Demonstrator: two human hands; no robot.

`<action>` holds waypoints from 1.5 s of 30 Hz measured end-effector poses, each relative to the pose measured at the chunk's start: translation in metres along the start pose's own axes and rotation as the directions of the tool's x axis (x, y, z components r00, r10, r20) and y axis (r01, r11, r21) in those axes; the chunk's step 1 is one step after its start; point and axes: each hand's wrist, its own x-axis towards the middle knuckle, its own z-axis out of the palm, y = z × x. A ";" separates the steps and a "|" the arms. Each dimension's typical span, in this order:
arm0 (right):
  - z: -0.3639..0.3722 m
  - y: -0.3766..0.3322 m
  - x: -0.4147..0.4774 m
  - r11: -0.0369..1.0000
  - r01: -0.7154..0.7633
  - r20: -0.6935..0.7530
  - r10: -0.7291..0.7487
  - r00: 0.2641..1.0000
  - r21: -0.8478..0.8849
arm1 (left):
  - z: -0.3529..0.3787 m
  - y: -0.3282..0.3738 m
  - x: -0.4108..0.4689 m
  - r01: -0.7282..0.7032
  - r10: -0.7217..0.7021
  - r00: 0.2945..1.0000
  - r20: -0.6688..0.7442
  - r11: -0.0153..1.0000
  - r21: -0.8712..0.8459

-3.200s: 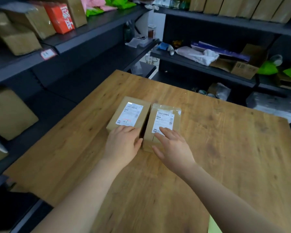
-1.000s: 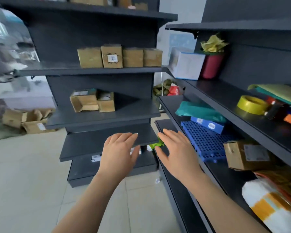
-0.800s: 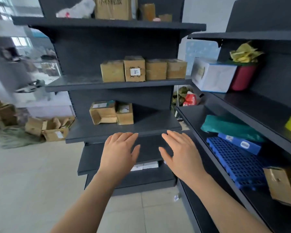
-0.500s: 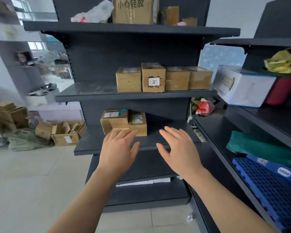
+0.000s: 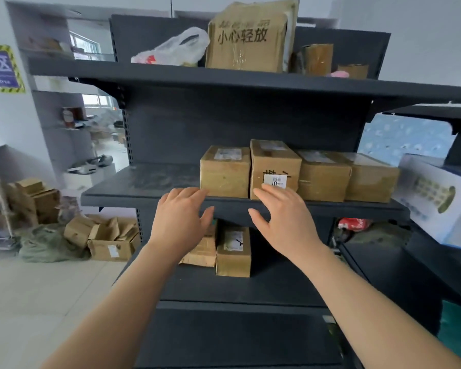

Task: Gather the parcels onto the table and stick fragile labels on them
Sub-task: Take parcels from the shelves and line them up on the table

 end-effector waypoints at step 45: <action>0.082 -0.063 0.128 0.886 -0.401 0.152 0.375 0.915 0.231 | 0.056 -0.147 0.138 -0.031 0.278 0.924 0.264 0.742 -0.670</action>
